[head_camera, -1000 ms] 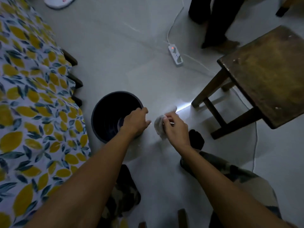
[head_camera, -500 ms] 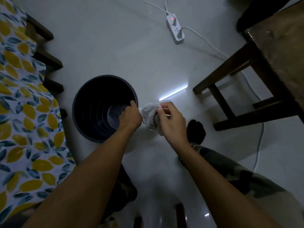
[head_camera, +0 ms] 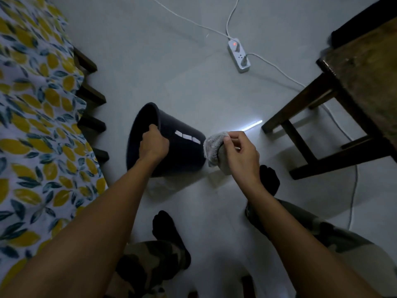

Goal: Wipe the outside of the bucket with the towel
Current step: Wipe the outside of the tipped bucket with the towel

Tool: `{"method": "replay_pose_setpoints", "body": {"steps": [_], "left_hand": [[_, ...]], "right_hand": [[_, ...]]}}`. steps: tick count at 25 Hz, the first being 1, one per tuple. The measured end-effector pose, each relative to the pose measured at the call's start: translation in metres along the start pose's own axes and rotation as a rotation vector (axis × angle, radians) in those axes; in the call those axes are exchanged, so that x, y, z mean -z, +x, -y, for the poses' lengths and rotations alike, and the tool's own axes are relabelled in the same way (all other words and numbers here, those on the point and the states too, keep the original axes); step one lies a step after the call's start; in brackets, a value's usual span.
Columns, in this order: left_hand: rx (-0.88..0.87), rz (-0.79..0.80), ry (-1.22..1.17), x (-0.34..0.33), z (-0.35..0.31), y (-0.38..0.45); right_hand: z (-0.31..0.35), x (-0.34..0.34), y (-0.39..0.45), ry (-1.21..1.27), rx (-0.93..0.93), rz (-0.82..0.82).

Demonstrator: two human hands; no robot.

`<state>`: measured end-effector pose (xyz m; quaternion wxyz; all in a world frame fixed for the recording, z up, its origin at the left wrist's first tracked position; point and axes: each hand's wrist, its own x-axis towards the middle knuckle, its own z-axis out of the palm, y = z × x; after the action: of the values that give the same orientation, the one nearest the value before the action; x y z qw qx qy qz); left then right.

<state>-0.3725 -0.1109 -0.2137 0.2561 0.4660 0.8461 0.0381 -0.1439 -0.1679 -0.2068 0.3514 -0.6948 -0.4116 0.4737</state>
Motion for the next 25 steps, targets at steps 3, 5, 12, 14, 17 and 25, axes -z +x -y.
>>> {"method": "replay_pose_setpoints", "body": {"steps": [3, 5, 12, 14, 17, 25], "left_hand": [[0.04, 0.025, -0.189, -0.006, 0.007, -0.006], [0.073, 0.068, -0.301, -0.02, 0.011, -0.011], [0.175, 0.073, -0.302, -0.04, 0.031, -0.014], [0.187, 0.09, -0.211, -0.038, 0.044, -0.014], [0.198, 0.136, -0.179, -0.041, 0.062, -0.015], [-0.09, 0.009, 0.131, -0.046, 0.079, -0.005]], "right_hand": [[0.003, 0.007, 0.003, 0.035, 0.009, -0.052], [0.003, 0.011, 0.005, 0.029, 0.022, -0.08], [-0.001, 0.013, 0.008, -0.019, 0.032, -0.094], [-0.001, 0.011, 0.007, -0.037, 0.041, -0.095], [0.003, 0.009, 0.002, -0.072, 0.086, -0.121], [0.006, -0.011, -0.012, -0.15, 0.29, -0.031]]}}
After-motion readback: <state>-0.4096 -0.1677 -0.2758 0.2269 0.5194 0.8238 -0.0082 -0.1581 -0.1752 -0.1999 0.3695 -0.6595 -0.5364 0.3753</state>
